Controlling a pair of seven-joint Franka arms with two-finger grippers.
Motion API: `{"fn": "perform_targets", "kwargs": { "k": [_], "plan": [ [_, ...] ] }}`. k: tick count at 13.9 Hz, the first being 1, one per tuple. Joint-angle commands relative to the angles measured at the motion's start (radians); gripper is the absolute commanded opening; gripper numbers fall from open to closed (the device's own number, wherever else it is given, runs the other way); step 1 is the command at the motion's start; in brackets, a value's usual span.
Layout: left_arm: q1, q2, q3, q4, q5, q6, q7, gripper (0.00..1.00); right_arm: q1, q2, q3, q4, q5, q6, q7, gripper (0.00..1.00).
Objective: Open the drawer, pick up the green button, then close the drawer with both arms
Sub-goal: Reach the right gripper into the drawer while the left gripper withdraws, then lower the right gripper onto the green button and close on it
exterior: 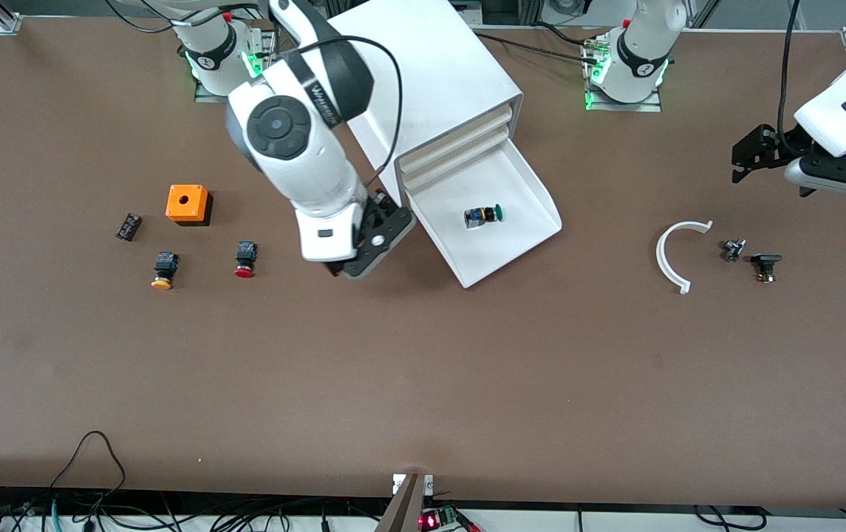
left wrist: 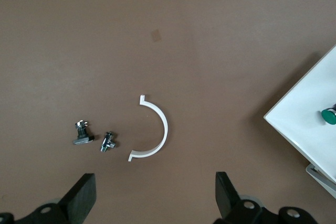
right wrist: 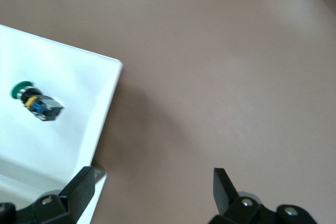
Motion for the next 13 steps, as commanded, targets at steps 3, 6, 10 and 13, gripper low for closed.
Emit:
{"fn": "perform_targets", "kwargs": {
  "k": [3,6,10,13],
  "plan": [
    [-0.016,0.014,0.024,0.016,0.025,-0.022,-0.027,1.0,0.097,0.099,0.015,0.047,0.01,0.144,-0.159,1.0],
    [-0.013,0.017,0.036,0.016,0.005,-0.02,-0.027,1.0,0.149,0.154,0.004,0.063,0.008,0.275,-0.161,1.0],
    [-0.012,0.019,0.054,0.018,-0.049,-0.02,-0.027,1.0,0.2,0.191,-0.011,0.08,-0.004,0.289,-0.164,1.0],
    [-0.018,0.019,0.054,0.022,-0.049,-0.019,-0.028,1.0,0.229,0.197,-0.01,0.08,-0.068,0.193,-0.178,1.0]
  ]
}}
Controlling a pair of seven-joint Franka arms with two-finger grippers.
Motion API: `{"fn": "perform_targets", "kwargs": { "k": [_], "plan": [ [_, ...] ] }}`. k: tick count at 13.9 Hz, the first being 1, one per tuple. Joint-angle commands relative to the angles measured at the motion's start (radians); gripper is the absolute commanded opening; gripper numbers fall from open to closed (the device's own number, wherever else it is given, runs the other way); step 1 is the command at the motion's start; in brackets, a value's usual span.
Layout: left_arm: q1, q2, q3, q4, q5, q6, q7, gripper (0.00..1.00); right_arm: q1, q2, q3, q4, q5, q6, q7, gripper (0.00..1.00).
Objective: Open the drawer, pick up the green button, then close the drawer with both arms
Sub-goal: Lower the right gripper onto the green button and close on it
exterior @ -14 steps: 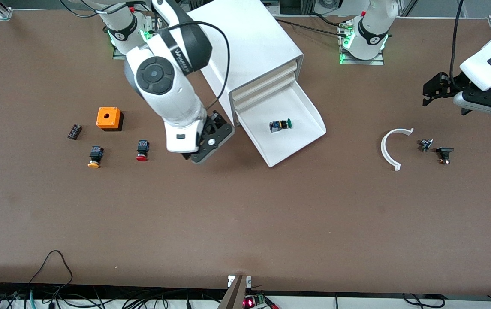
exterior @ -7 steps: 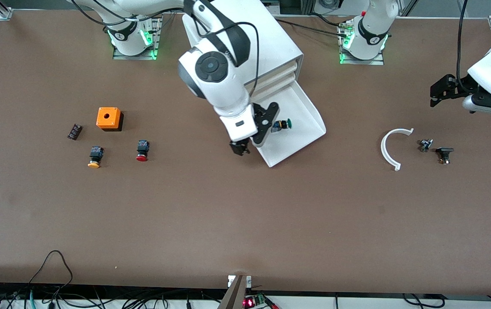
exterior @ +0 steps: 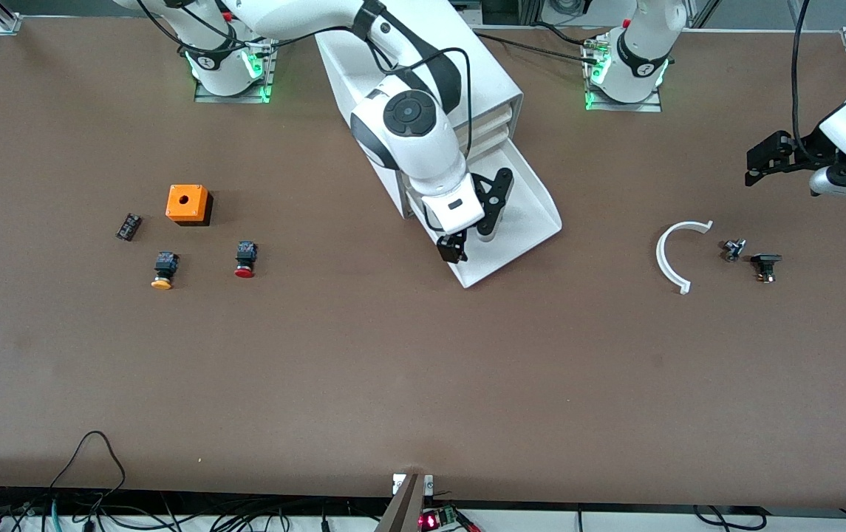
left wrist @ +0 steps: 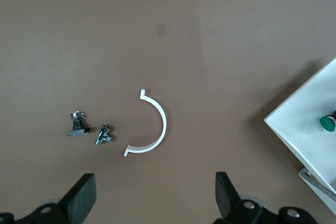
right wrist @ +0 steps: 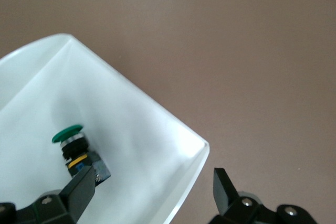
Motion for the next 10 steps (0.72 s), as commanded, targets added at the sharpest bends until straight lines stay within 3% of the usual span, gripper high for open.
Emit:
{"fn": "perform_targets", "kwargs": {
  "k": [1,10],
  "plan": [
    [-0.018,0.005,0.011,0.023,-0.014,-0.012,-0.01,1.0,0.043,0.019,-0.015,0.039,-0.034,-0.112,-0.023,1.0],
    [-0.024,0.007,0.011,0.026,-0.014,-0.014,-0.01,1.0,0.089,0.032,-0.006,0.038,-0.077,-0.145,-0.06,1.0]
  ]
}}
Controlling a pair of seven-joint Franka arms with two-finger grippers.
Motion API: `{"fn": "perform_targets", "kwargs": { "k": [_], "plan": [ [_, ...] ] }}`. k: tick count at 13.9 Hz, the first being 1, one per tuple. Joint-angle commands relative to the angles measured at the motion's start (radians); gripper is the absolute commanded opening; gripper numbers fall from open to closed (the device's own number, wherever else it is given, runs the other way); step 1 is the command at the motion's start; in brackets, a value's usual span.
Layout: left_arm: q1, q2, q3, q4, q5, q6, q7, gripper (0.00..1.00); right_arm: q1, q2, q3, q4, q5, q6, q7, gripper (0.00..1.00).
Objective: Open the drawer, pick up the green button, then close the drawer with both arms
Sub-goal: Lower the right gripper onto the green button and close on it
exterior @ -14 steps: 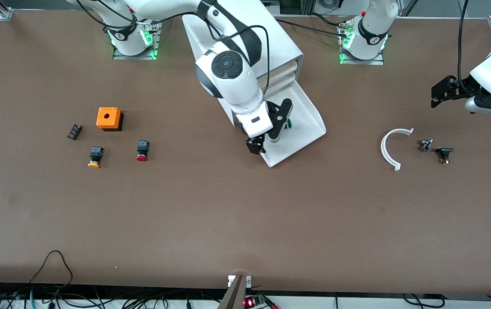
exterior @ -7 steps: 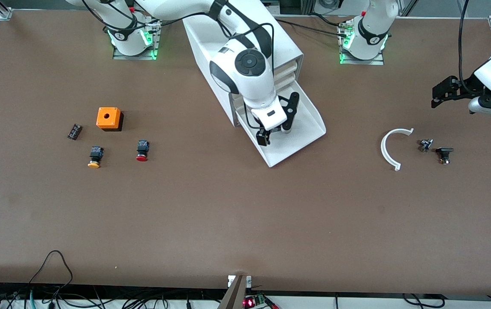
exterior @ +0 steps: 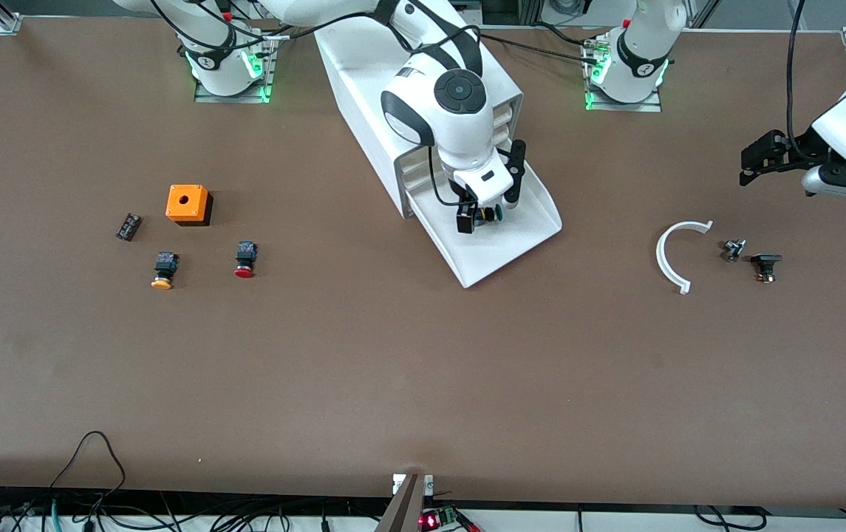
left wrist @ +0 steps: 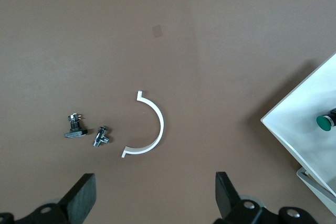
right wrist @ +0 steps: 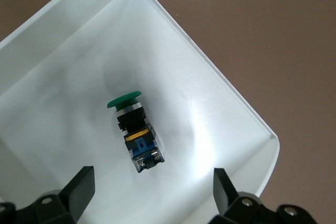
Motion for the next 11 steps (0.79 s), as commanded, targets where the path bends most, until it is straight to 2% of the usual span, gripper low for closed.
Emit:
{"fn": "perform_targets", "kwargs": {
  "k": [1,7,11],
  "plan": [
    [-0.01,0.007,0.011,0.024,-0.014,-0.014,-0.006,1.0,0.012,0.028,-0.005,0.036,-0.012,-0.02,-0.021,1.0],
    [-0.012,0.007,0.011,0.024,-0.014,-0.015,-0.022,1.0,0.018,0.102,-0.01,0.067,-0.035,0.023,-0.021,1.0],
    [-0.012,0.007,0.011,0.024,-0.014,-0.015,-0.041,1.0,0.018,0.116,-0.01,0.082,-0.034,0.042,-0.015,1.0]
  ]
}}
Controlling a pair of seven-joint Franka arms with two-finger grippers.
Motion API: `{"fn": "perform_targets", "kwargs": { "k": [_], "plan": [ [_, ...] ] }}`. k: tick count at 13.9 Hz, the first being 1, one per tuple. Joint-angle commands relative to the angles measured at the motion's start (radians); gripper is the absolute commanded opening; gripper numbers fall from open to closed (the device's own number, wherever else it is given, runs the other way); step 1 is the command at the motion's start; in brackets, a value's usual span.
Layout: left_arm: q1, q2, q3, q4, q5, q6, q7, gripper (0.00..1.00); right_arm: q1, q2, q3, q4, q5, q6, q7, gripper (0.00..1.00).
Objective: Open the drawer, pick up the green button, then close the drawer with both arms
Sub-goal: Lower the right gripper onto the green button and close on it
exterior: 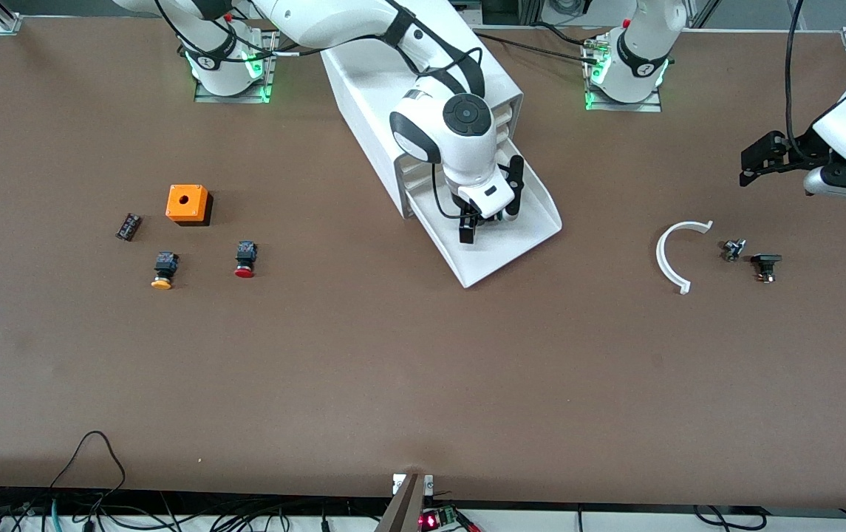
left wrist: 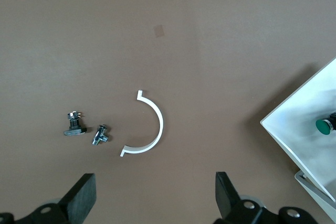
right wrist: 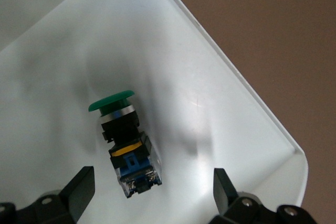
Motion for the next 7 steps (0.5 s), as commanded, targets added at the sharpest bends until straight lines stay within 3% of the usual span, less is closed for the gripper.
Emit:
{"fn": "perform_targets", "kwargs": {
  "k": [1,7],
  "plan": [
    [-0.013,0.007,0.011,0.025,-0.014,-0.015,-0.013,1.0,0.008,0.025,-0.004,0.042,-0.009,0.02,0.002,1.0],
    [-0.013,0.007,0.011,0.025,-0.014,-0.017,-0.013,1.0,0.024,0.037,-0.004,0.041,-0.013,-0.002,-0.001,1.0]
  ]
}}
